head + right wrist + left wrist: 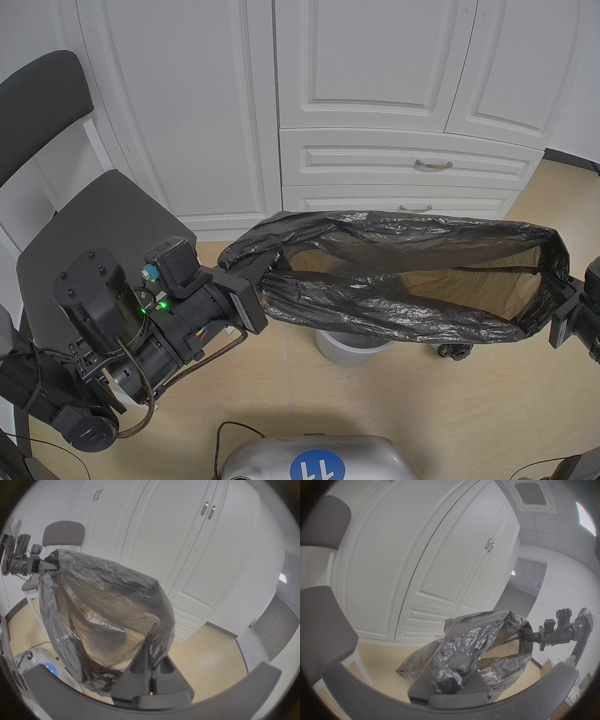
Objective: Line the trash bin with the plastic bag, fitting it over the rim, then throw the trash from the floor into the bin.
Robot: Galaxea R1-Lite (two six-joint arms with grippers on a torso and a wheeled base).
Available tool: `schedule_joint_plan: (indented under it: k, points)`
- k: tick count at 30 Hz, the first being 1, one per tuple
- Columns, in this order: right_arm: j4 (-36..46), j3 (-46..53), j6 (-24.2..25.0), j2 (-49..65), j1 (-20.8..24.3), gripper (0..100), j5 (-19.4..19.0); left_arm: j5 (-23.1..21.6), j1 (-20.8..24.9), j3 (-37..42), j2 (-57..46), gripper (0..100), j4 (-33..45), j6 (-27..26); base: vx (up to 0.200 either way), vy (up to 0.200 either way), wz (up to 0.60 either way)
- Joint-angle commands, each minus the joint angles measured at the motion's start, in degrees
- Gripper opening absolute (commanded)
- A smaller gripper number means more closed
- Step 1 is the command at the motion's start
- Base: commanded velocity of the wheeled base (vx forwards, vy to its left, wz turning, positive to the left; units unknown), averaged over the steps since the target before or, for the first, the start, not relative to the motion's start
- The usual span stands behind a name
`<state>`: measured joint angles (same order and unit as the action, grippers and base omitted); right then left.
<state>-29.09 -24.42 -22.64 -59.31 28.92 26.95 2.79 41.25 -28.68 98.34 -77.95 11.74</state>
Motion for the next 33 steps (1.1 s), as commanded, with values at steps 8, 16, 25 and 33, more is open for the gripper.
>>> schedule_joint_plan:
  k: [8,16,25,33]
  points:
    - [2.46,0.42,-2.15,1.30,-2.20,0,0.03,-0.07,-3.20,0.03,-2.72,0,3.15,-1.46,0.000,0.000,0.00]
    - [2.63,1.30,-4.26,1.56,-3.78,0,-0.06,0.37,-3.90,0.12,-4.56,0,8.60,-3.57,0.000,0.000,0.00]
    - [2.63,1.65,-4.70,1.48,-3.60,0,-0.23,3.89,-3.37,-0.85,-10.54,0,20.55,-6.91,0.000,0.000,0.00]
    - [2.72,1.83,-4.70,1.30,-2.81,0,-0.50,13.03,-1.09,-5.07,-10.80,0,28.46,-7.26,0.000,0.000,0.00]
